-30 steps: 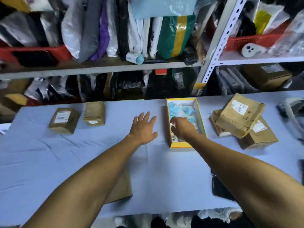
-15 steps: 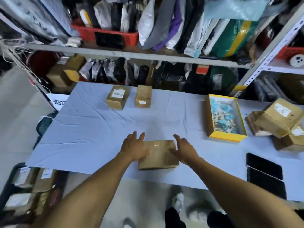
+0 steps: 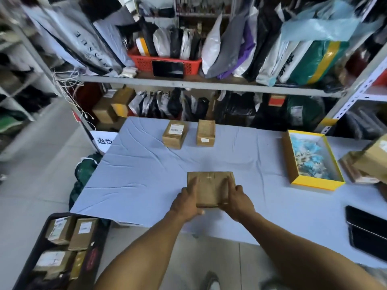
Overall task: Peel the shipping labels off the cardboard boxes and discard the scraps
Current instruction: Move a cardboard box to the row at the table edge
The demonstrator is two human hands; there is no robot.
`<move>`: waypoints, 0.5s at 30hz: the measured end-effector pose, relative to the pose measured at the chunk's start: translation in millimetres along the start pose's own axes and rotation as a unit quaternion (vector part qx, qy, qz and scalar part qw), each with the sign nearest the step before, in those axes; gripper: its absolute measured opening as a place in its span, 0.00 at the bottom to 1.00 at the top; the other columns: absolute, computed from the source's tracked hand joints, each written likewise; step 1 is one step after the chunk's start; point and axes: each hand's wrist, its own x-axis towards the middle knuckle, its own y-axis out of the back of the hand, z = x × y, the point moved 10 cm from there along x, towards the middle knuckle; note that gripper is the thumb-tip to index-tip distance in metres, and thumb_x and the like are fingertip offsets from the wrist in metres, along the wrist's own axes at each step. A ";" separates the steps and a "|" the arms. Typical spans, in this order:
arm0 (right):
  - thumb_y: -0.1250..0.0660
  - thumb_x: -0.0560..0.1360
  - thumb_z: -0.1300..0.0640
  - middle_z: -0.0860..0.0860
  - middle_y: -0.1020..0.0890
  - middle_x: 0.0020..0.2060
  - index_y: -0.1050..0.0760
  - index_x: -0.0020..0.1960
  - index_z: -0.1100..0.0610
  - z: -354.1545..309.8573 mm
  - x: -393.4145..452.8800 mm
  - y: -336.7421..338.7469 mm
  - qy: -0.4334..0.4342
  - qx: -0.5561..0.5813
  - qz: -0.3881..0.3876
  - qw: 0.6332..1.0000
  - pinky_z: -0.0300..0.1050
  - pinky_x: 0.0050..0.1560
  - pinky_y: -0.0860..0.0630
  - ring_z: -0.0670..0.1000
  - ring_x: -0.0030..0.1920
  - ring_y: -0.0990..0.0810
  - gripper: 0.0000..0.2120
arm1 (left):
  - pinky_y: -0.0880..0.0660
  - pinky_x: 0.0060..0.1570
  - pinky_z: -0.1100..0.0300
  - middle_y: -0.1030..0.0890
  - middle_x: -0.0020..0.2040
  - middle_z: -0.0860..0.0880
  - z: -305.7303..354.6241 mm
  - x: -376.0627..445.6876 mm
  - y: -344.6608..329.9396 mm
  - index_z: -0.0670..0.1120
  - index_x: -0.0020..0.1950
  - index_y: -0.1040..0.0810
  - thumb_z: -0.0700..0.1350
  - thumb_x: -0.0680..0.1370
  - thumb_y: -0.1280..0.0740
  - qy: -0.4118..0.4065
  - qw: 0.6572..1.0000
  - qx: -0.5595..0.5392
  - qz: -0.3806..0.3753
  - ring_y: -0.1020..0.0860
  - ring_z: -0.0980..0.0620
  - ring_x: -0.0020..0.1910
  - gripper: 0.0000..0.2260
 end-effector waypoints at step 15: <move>0.37 0.75 0.51 0.59 0.28 0.57 0.57 0.78 0.52 -222.2 96.6 -18.3 0.185 -0.065 -0.016 0.980 0.53 0.48 0.21 0.60 0.50 0.21 0.40 | 0.25 0.56 0.46 0.35 0.65 0.40 -169.2 20.5 137.8 0.49 0.79 0.55 0.63 0.69 0.28 0.201 0.964 -0.048 0.168 0.27 0.39 0.60 0.50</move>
